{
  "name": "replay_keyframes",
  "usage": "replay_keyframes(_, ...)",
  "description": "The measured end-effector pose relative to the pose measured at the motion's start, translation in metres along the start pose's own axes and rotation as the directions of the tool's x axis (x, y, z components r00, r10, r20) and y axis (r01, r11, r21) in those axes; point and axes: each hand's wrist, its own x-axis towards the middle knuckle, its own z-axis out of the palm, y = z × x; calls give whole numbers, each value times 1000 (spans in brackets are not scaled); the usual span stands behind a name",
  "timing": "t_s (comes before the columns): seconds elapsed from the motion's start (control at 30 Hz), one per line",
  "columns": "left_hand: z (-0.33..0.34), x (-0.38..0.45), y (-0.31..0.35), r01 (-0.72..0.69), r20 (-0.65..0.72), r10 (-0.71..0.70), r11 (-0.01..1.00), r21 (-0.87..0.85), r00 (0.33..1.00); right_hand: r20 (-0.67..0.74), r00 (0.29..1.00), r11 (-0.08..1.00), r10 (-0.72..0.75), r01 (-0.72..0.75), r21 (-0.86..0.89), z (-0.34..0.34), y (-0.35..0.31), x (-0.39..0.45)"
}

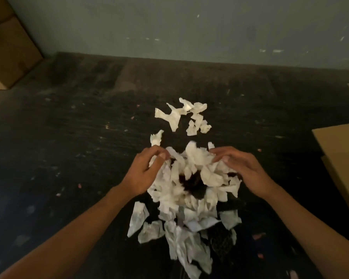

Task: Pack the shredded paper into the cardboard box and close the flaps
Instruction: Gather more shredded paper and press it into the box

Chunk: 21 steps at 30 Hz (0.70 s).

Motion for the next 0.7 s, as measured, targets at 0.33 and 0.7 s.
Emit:
replay_keyframes(0.33, 52, -135, -30, -111, 328, -155, 738, 666, 932, -802, 456, 555, 386, -809, -193, -41, 118, -106)
replay_keyframes(0.7, 102, -83, -36, -78, 229, -131, 687, 722, 965, -656, 731, 930, 185, -346, -122, 42, 77, -57)
